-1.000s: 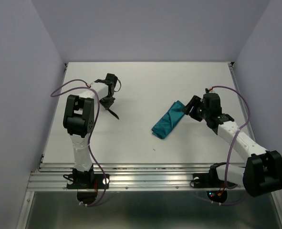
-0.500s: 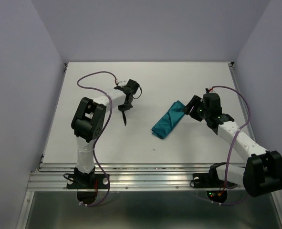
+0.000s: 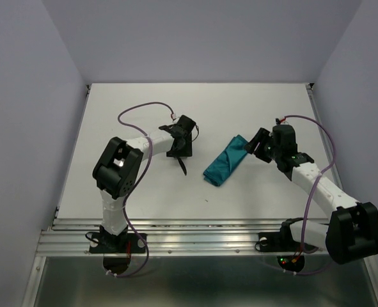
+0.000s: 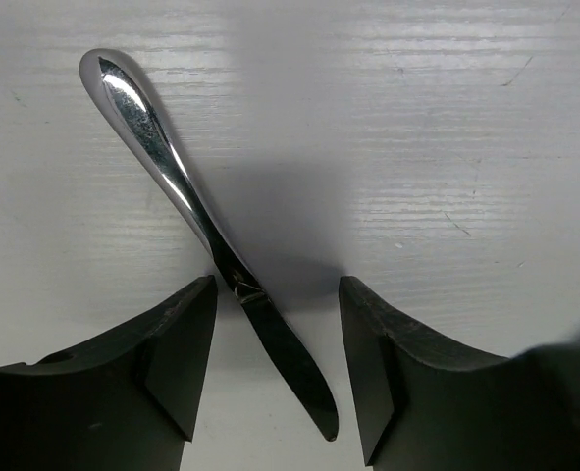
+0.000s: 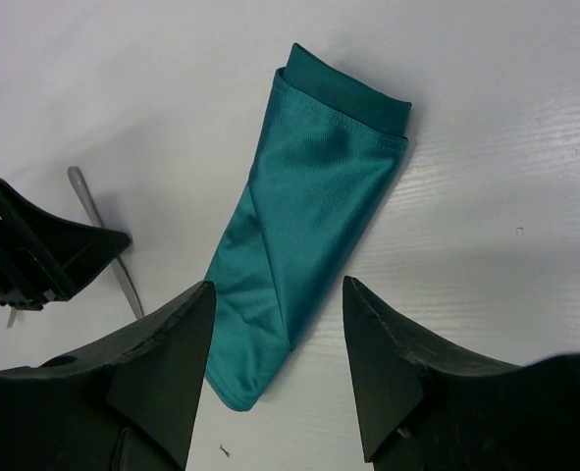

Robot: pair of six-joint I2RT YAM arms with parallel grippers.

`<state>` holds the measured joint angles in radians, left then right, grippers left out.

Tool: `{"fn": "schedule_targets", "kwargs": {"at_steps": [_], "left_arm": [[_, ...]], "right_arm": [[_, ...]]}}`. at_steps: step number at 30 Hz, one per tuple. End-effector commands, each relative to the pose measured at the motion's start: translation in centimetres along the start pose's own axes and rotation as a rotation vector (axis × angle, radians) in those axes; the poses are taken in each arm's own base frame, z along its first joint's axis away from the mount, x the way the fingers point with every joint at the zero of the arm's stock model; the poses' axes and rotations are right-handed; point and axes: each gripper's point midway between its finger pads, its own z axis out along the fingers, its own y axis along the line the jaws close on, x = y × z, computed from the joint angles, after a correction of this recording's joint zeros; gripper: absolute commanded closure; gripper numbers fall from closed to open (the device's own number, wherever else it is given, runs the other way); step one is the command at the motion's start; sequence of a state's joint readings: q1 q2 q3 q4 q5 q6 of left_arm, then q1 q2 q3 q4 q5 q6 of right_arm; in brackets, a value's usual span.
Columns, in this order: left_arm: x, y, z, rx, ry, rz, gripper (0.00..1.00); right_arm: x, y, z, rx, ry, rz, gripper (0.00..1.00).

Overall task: Fold the napkin into a case and place the utensils inside
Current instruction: Move the knife to the center of the board, then pick up the knife from the center of the board.

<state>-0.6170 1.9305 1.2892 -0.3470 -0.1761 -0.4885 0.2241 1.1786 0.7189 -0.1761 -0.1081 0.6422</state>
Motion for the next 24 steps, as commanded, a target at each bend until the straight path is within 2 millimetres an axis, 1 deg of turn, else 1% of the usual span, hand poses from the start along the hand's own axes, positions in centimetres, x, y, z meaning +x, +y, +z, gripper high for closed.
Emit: {"fn": "schedule_targets", "kwargs": {"at_steps": [1, 3, 4, 5, 6, 7, 8, 10, 15, 16, 17, 18, 19, 21, 22, 24], "left_arm": [[1.9, -0.1, 0.3, 0.015, 0.060, -0.013, 0.37], [2.1, 0.1, 0.6, -0.002, 0.069, -0.022, 0.41], [1.7, 0.1, 0.6, -0.016, 0.058, -0.035, 0.41], [2.1, 0.4, 1.0, -0.036, 0.073, -0.037, 0.43], [2.0, 0.5, 1.1, -0.049, 0.076, -0.046, 0.44], [1.4, 0.6, 1.1, -0.067, 0.061, -0.054, 0.45], [1.8, 0.9, 1.5, -0.091, 0.079, -0.071, 0.46], [1.5, 1.2, 1.7, -0.123, 0.073, -0.095, 0.46], [2.1, 2.5, 2.7, -0.172, 0.100, -0.182, 0.48], [2.5, 2.9, 2.9, -0.176, 0.115, -0.192, 0.49], [2.6, 3.1, 3.1, -0.174, 0.114, -0.195, 0.52], [2.7, 3.3, 3.2, -0.169, 0.118, -0.193, 0.58], [3.3, 3.5, 3.3, -0.173, 0.130, -0.187, 0.62], [3.5, 3.8, 3.2, -0.170, 0.130, -0.176, 0.70], [3.3, 3.5, 3.1, -0.157, 0.125, -0.173, 0.73], [3.1, 2.9, 2.8, -0.111, 0.116, -0.158, 0.83]], "right_arm": [[-0.4, 0.2, -0.5, -0.002, -0.027, -0.030, 0.40], [-0.3, 0.1, -0.5, 0.000, -0.027, -0.031, 0.40], [-0.3, 0.0, -0.5, 0.002, -0.027, -0.031, 0.40], [-0.2, 0.0, -0.5, 0.002, -0.025, -0.031, 0.40], [-0.3, 0.0, -0.4, 0.003, -0.026, -0.031, 0.40], [-0.2, 0.0, -0.4, 0.002, -0.025, -0.033, 0.40], [-0.2, -0.1, -0.4, 0.004, -0.022, -0.032, 0.40], [-0.1, -0.1, -0.3, 0.004, -0.019, -0.035, 0.40], [-0.1, -0.2, -0.2, 0.009, -0.018, -0.038, 0.40], [-0.1, -0.2, -0.2, 0.008, -0.020, -0.041, 0.40], [-0.1, -0.2, -0.2, 0.009, -0.018, -0.041, 0.40], [-0.1, -0.3, -0.1, 0.011, -0.020, -0.043, 0.40], [-0.1, -0.3, -0.2, 0.013, -0.020, -0.042, 0.40], [-0.1, -0.5, -0.2, 0.018, -0.024, -0.042, 0.40], [-0.1, -0.4, -0.2, 0.017, -0.025, -0.041, 0.40], [-0.1, -0.4, -0.2, 0.014, -0.026, -0.038, 0.40]]}}
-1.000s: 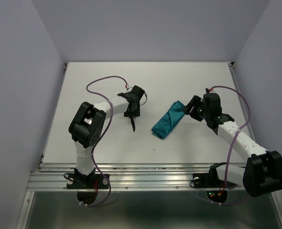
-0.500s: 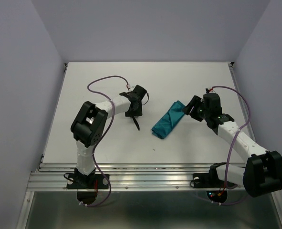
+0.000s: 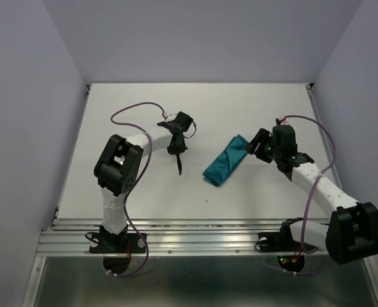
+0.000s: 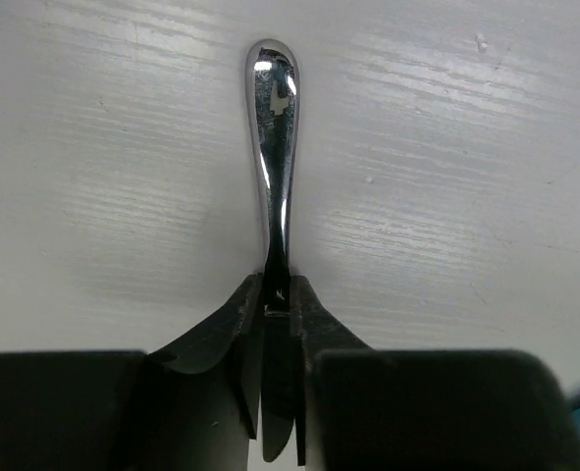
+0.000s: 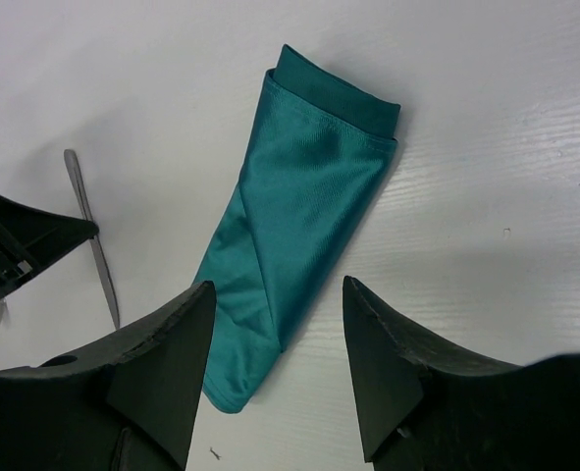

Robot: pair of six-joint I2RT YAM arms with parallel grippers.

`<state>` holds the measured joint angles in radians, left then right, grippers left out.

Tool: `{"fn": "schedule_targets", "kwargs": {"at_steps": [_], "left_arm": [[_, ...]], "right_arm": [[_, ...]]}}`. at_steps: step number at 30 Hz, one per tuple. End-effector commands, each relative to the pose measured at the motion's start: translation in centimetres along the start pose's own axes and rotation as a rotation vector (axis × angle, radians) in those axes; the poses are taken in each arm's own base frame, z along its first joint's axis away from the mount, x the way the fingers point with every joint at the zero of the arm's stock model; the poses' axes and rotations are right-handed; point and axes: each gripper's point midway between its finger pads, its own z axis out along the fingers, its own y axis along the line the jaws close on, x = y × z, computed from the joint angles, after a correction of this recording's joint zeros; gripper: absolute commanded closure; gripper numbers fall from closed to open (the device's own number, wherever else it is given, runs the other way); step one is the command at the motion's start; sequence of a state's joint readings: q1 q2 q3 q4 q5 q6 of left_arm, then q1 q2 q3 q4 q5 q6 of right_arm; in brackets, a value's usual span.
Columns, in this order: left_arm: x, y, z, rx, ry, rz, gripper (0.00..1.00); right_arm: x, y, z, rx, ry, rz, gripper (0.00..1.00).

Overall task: Fold the napkin into a case and place the utensils inside
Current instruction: Pick up the knife from the center of the board.

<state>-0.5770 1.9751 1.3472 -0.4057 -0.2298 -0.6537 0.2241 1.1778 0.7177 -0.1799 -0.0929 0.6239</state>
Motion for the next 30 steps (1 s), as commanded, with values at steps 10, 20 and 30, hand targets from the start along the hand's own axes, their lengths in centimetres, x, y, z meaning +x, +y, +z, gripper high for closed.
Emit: {"fn": "schedule_targets", "kwargs": {"at_steps": [10, 20, 30], "left_arm": [[-0.1, -2.3, -3.5, 0.169, -0.073, 0.237, 1.00], [0.5, -6.1, -6.9, 0.282, -0.115, 0.409, 1.00], [2.0, -9.9, -11.3, 0.413, -0.152, 0.590, 1.00]], "right_arm": [[-0.2, 0.0, -0.1, 0.003, -0.023, -0.022, 0.40], [-0.5, -0.2, -0.4, 0.018, -0.036, -0.020, 0.40], [-0.5, -0.2, -0.5, 0.017, -0.038, -0.020, 0.40]]}}
